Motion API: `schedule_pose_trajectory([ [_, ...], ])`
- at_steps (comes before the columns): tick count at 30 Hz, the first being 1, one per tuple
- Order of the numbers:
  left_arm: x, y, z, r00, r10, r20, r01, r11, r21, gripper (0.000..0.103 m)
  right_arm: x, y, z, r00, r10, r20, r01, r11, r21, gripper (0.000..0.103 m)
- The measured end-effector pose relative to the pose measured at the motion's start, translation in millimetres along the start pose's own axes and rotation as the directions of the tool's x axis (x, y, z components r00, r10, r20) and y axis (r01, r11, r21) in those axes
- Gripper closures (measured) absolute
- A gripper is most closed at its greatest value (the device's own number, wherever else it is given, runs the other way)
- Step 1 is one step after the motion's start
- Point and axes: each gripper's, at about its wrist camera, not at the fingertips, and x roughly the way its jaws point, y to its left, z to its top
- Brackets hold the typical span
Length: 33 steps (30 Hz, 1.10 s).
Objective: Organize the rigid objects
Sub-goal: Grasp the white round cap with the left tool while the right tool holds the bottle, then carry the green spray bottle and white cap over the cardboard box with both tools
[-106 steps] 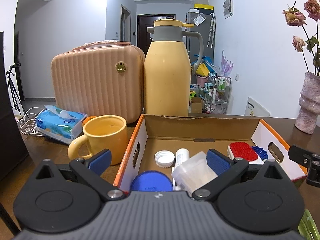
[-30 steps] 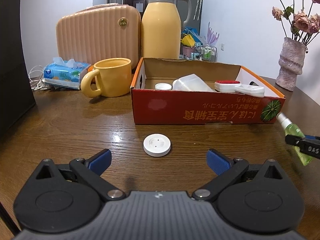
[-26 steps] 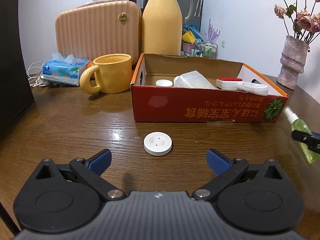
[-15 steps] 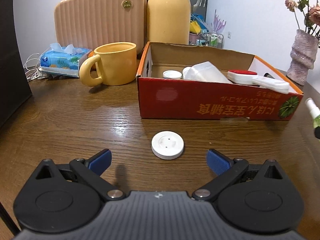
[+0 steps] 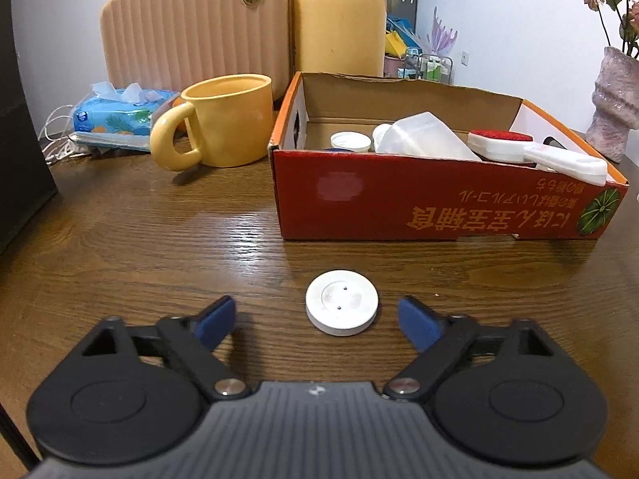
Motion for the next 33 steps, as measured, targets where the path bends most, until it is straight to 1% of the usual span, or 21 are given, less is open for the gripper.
schedule_pose_trajectory([
  [1,1.2,-0.1,0.3,1.0,-0.008,-0.005,0.008,1.0,0.001,0.026,-0.4,0.6,-0.3,1.0,0.001,0.001,-0.001,1.0,-0.001,0.073],
  [3,0.9,-1.5,0.3,1.0,-0.004,0.003,0.004,1.0,0.012,0.036,-0.4,1.7,-0.8,1.0,0.003,0.0,-0.003,1.0,-0.002,0.073],
  [4,0.7,-2.0,0.1,1.0,-0.012,0.005,0.012,1.0,0.015,0.038,-0.2,2.0,-1.0,1.0,0.002,0.0,-0.002,1.0,-0.002,0.073],
  [6,-0.2,-3.7,-0.1,1.0,-0.02,0.011,0.019,1.0,0.023,0.048,-0.3,2.6,-1.4,1.0,0.004,-0.001,-0.004,1.0,-0.004,0.073],
  [7,-0.5,-4.7,0.0,1.0,-0.025,0.014,0.024,0.999,0.027,0.051,-0.4,3.0,-1.5,1.0,0.004,-0.002,-0.004,1.0,-0.004,0.073],
  [8,-1.0,-5.5,-0.1,0.999,-0.031,0.016,0.03,0.999,0.03,0.058,-0.4,3.2,-1.6,1.0,0.003,-0.002,-0.003,1.0,-0.004,0.073],
  [9,-1.4,-6.2,-0.1,0.999,-0.036,0.018,0.036,0.999,0.032,0.063,-0.4,3.1,-1.5,1.0,0.004,-0.002,-0.004,1.0,-0.004,0.073],
  [17,-4.0,-6.9,-1.2,0.999,-0.043,0.021,0.042,0.998,0.04,0.063,0.5,6.2,-2.6,1.0,0.009,-0.005,-0.009,1.0,-0.008,0.073],
  [22,-7.9,-8.1,-2.2,0.999,-0.034,0.029,0.033,0.998,0.047,0.063,-0.9,8.6,-3.6,1.0,0.01,0.001,-0.01,1.0,-0.008,0.073],
  [33,-26.3,-12.4,-6.4,0.996,-0.027,0.08,0.023,0.998,0.054,0.063,-6.5,13.3,-5.5,1.0,0.027,0.013,-0.027,1.0,-0.007,0.073],
])
